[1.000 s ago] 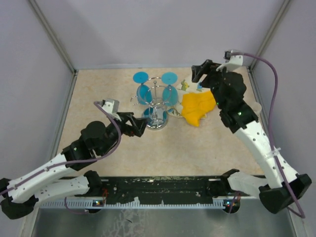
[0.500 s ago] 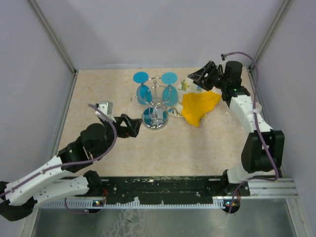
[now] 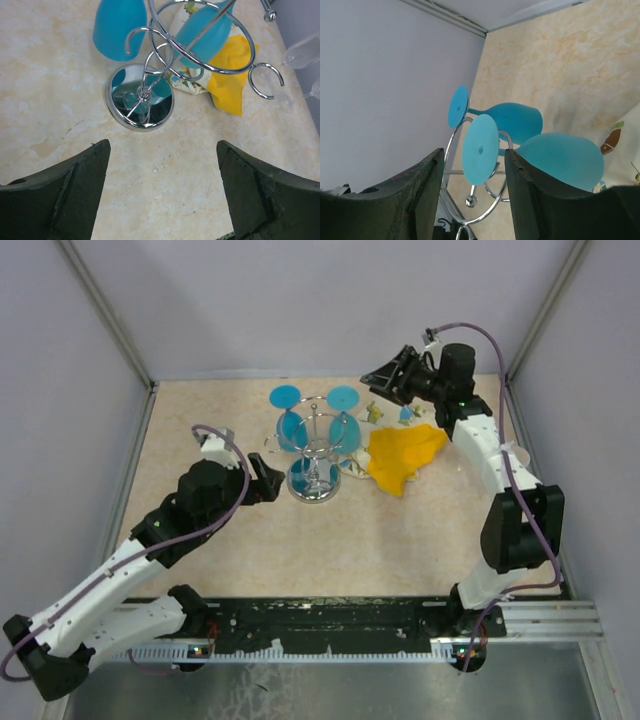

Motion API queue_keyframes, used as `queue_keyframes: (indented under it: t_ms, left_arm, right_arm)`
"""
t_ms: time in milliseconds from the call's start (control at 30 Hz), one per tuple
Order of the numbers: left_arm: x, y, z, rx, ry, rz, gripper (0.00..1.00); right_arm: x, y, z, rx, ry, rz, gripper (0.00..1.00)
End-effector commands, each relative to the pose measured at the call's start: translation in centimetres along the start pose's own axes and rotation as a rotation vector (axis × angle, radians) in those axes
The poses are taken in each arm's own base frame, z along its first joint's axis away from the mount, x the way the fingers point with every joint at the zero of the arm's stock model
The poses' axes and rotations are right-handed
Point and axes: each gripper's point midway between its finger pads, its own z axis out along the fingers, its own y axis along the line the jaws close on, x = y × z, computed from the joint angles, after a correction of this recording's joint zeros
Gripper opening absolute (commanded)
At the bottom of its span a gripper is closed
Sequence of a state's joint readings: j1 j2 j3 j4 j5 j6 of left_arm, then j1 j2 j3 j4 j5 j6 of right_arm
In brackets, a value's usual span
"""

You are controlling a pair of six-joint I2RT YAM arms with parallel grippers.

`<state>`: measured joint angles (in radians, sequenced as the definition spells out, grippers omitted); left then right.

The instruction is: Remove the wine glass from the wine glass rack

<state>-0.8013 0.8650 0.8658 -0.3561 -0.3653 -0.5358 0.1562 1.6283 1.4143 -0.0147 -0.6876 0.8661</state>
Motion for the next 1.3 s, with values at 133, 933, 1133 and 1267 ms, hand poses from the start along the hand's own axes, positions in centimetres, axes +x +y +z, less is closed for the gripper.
queue_keyframes:
  t_ms: [133,933,1133,1267]
  left_arm:
    - [-1.5,0.6,-1.0,0.051,-0.032,-0.049,0.94]
    - [-0.9,1.2,-0.6,0.060,-0.036,-0.056,0.96]
    - [-0.4,1.1,-0.2,0.067,-0.020,-0.060,0.96]
    - [-0.3,1.2,-0.2,0.067,-0.019,-0.062,0.96]
  right_arm:
    - [0.2,1.3,2.5,-0.031,0.035,-0.033,0.51]
    - [0.2,2.3,2.1,-0.043,0.016,-0.083,0.49]
    - [0.1,3.0,1.6,-0.053,0.015,-0.103,0.48]
    - [-0.1,4.7,0.6,-0.077,-0.002,-0.129,0.48]
